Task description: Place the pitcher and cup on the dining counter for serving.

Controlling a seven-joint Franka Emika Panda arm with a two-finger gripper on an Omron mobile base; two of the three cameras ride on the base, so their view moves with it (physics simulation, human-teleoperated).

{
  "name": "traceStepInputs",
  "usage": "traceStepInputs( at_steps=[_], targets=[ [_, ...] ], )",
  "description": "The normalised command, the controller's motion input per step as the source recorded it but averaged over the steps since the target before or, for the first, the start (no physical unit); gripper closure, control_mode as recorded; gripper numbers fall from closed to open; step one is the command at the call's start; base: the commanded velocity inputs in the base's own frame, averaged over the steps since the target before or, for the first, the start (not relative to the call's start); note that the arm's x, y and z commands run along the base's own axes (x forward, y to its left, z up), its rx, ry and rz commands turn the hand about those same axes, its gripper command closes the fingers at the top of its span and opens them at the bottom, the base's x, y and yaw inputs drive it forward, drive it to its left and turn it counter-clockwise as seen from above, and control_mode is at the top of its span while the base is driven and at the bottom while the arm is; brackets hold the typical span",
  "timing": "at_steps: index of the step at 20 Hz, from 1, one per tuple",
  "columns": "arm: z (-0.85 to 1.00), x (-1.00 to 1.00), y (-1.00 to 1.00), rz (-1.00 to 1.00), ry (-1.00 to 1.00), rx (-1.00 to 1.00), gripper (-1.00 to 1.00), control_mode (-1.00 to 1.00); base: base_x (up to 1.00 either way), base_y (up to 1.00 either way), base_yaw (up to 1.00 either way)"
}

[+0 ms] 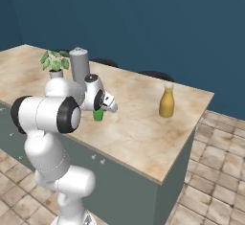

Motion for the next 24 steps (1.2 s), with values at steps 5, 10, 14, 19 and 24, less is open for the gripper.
traceStepInputs(
  at_steps=[5,10,14,19,24],
  targets=[
    [-0.24,0.0,0.07,0.0,0.0,-0.01,1.0,-1.0,0.0,0.0,0.0],
    [-0.15,0.0,0.02,0.0,0.0,0.0,1.0,-1.0,0.0,0.0,0.0],
    [-0.02,0.0,0.0,0.0,0.0,0.0,-1.0,-1.0,0.0,0.0,0.0],
    [0.03,0.0,0.0,0.0,0.0,0.0,-1.0,-1.0,0.0,0.0,0.0],
    [0.61,-0.12,0.0,0.0,-0.02,0.0,-1.0,-1.0,0.0,0.0,0.0]
  ],
)
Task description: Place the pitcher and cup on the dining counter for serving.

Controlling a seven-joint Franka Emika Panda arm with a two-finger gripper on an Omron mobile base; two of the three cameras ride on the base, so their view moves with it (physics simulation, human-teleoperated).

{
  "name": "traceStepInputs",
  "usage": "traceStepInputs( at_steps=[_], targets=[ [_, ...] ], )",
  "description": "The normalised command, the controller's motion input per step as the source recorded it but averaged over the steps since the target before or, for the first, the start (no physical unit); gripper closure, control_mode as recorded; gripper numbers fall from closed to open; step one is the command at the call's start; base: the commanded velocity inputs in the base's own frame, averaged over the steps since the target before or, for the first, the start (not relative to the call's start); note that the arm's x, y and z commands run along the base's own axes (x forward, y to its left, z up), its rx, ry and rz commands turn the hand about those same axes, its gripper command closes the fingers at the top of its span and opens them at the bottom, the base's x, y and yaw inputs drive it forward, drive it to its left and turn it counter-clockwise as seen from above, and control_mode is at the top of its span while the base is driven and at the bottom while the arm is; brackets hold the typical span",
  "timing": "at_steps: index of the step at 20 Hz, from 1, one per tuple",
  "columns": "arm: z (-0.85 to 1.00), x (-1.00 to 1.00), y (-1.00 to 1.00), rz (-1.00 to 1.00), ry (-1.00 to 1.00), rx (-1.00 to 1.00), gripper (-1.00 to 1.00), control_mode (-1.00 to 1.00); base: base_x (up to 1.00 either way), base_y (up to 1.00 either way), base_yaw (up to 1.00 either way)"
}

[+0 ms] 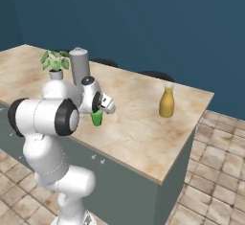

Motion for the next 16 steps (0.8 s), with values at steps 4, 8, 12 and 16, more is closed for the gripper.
traceStepInputs(
  at_steps=[4,8,12,16],
  targets=[
    [1.0,-0.6,0.0,0.0,-0.15,0.0,-1.0,-1.0,0.0,0.0,0.0],
    [1.0,-0.99,0.0,0.0,-0.24,0.0,-1.0,-1.0,0.0,0.0,0.0],
    [1.0,-1.0,0.0,0.0,-0.32,-0.01,-1.0,-1.0,0.0,0.0,0.0],
    [0.86,-1.0,0.0,0.04,-0.38,-0.04,-1.0,-1.0,0.0,0.0,0.0]
  ],
)
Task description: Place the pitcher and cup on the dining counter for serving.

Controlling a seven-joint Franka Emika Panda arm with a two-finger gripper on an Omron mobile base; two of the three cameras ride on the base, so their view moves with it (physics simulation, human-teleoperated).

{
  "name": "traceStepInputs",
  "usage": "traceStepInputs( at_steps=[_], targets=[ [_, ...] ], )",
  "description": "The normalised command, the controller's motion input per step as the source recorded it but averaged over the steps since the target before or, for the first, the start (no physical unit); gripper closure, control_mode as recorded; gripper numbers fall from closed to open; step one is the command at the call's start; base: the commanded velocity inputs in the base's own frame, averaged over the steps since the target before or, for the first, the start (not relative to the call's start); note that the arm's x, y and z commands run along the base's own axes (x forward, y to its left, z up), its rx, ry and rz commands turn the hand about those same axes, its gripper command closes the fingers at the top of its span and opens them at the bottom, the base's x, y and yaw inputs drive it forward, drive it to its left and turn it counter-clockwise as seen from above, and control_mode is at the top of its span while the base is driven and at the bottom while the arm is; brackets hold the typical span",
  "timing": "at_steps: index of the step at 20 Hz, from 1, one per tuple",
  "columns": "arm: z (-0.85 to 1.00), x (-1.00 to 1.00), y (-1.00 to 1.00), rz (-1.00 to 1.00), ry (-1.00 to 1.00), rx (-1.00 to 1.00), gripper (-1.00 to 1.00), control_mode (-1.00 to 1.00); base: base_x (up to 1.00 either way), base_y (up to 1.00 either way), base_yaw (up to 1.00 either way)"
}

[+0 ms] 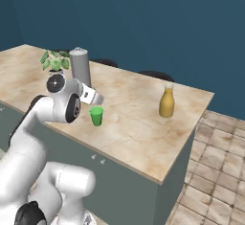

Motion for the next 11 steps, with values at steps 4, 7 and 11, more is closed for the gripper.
traceStepInputs(
  at_steps=[4,7,11],
  targets=[
    [0.72,-1.0,0.0,0.06,-0.37,-0.04,-1.0,-1.0,0.0,0.0,0.0],
    [0.7,-1.0,0.0,0.07,-0.28,-0.03,-1.0,-1.0,0.0,0.0,0.0],
    [0.48,-0.95,0.0,0.07,-0.16,-0.01,-1.0,-1.0,0.0,0.0,0.0]
  ],
)
